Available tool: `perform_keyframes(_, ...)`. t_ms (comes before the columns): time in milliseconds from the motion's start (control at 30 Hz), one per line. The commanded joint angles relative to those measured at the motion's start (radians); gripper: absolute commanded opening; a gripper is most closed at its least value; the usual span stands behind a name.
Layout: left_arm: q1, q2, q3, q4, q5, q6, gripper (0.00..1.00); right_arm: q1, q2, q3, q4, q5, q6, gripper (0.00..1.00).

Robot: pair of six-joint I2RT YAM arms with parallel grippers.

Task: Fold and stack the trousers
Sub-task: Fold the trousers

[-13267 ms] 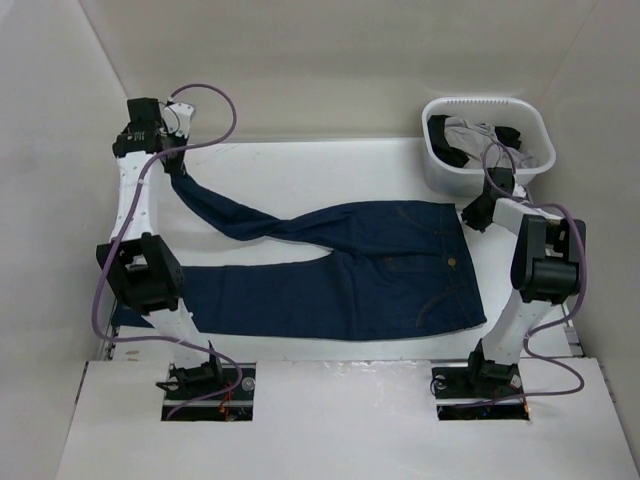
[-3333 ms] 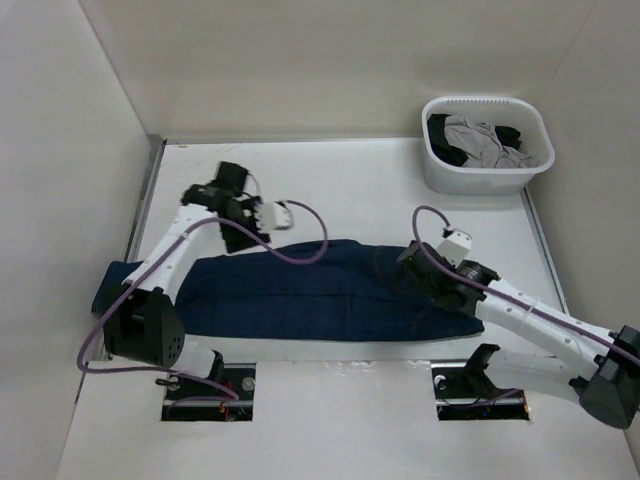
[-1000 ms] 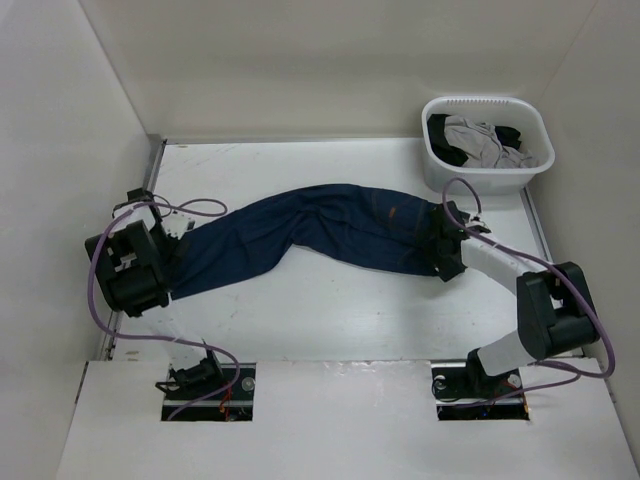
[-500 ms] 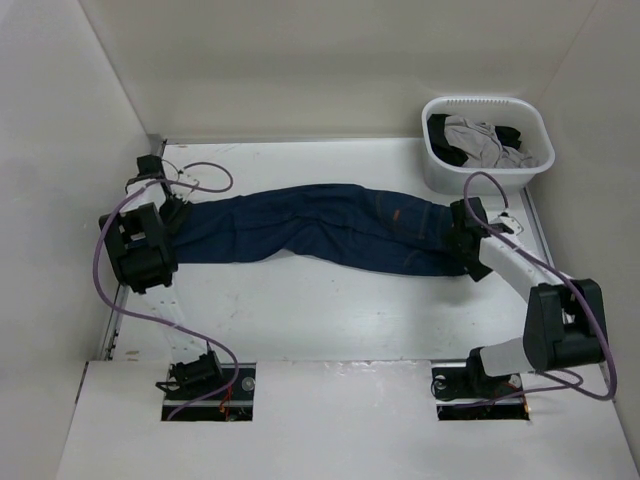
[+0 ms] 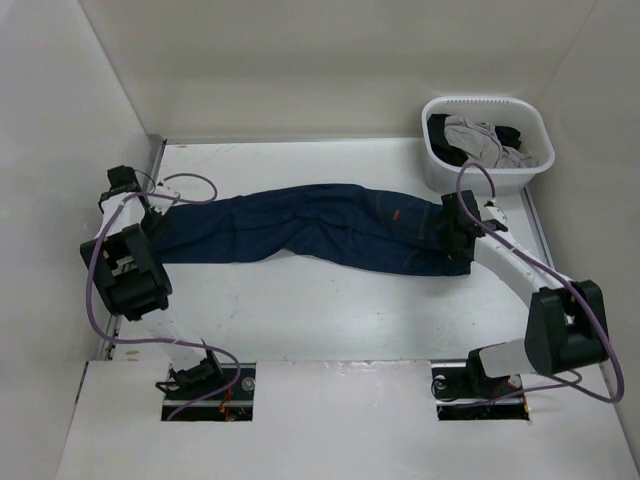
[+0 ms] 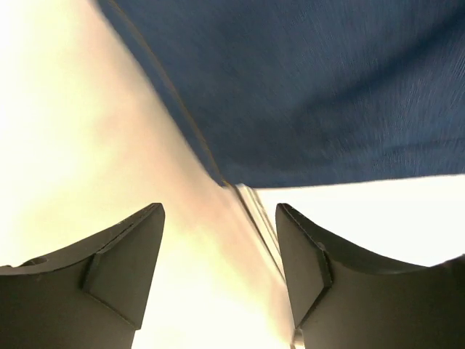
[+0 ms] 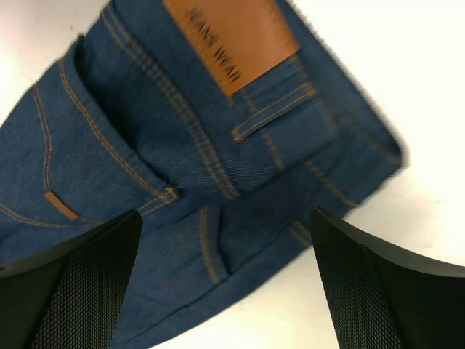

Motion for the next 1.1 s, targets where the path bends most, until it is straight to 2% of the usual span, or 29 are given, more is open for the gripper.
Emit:
perform_keyframes(0,-0.004,0.001,-0.062,-0.026,-0.016,0.064,0.61,-0.003,0.078,0.025,0.113,-0.076,0.047,1.0)
perform_keyframes(333,0.013,0.098,-0.042,0.031,-0.042,0.067,0.55,-0.003,0.196,0.088,0.125,-0.077,0.036,0.95)
perform_keyframes(500,0.01,0.093,-0.04,0.077,-0.046,0.064,0.36,-0.019,0.204,0.083,0.125,-0.06,0.031,0.87)
perform_keyframes(667,0.011,0.087,-0.047,0.108,-0.049,0.065,0.15,-0.038,0.211,0.085,0.127,-0.04,0.027,0.73)
perform_keyframes(733,0.014,0.088,-0.044,0.111,-0.049,0.062,0.09,-0.039,0.219,0.087,0.131,-0.037,0.021,0.67)
perform_keyframes(833,0.024,0.07,-0.045,0.137,-0.043,0.061,0.04,-0.047,0.225,0.083,0.134,-0.014,0.01,0.51)
perform_keyframes(1000,0.043,0.036,-0.047,0.2,-0.039,0.061,0.0,-0.101,0.189,0.053,0.124,0.038,-0.03,0.05)
perform_keyframes(1033,0.048,0.032,-0.044,0.212,-0.039,0.062,0.0,-0.117,0.17,0.045,0.121,0.041,-0.038,0.0)
perform_keyframes(1067,0.053,0.026,-0.039,0.224,-0.037,0.062,0.0,-0.131,0.149,0.039,0.119,0.044,-0.044,0.0)
